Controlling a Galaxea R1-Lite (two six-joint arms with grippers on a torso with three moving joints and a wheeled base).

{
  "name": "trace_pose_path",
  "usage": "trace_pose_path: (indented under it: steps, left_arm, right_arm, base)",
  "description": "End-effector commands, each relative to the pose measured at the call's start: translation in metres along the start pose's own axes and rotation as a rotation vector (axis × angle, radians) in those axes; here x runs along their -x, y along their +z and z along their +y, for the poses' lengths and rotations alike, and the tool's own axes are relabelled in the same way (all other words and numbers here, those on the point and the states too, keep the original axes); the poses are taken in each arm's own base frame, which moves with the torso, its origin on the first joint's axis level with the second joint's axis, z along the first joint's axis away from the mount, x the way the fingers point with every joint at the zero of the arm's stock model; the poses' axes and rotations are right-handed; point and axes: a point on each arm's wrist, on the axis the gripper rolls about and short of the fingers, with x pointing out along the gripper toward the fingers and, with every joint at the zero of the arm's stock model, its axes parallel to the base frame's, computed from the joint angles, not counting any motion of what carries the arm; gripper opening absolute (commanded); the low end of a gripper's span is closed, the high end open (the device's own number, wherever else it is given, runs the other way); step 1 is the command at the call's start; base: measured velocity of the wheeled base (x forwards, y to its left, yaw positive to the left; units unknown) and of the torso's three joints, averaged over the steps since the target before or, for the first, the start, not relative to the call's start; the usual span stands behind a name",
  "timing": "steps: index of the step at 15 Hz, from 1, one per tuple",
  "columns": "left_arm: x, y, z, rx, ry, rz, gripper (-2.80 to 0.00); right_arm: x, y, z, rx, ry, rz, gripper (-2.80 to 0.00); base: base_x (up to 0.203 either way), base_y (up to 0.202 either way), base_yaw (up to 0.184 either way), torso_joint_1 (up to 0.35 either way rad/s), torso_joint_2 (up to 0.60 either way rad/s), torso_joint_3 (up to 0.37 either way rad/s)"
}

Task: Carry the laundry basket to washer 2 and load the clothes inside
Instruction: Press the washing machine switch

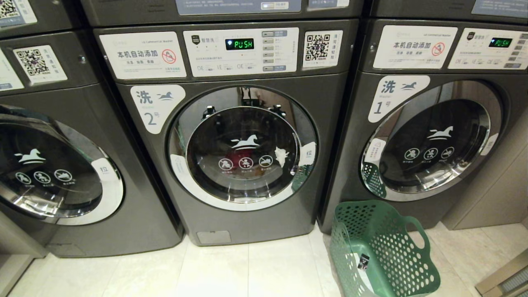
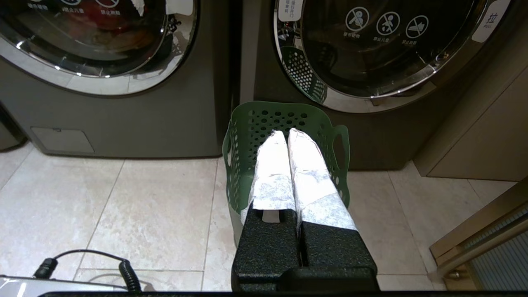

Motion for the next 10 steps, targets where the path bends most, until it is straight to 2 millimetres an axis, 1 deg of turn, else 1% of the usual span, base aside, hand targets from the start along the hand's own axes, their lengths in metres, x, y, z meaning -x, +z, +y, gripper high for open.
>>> trace_pose_path:
  steps: [1, 6, 10]
  left_arm:
    - [0.0000, -0.0001, 0.0000, -0.001, 0.000, 0.001, -2.80]
    - [0.0000, 0.0000, 0.0001, 0.005, 0.003, -0.001, -2.80]
    - [0.0000, 0.0000, 0.0001, 0.019, 0.006, -0.001, -2.80]
  right_arm:
    - [-0.0003, 0.0001, 0.0000, -0.005, 0.001, 0.005, -2.80]
    - [-0.0003, 0.0002, 0.0000, -0.011, 0.000, 0.003, -2.80]
    - [-0.0002, 0.0002, 0.0000, -0.011, 0.001, 0.002, -2.80]
  base:
    - [0.000, 0.000, 0.000, -0.002, 0.00, 0.203]
    - [0.000, 0.000, 0.000, 0.002, 0.00, 0.204]
    - [0.000, 0.000, 0.000, 0.003, 0.00, 0.053]
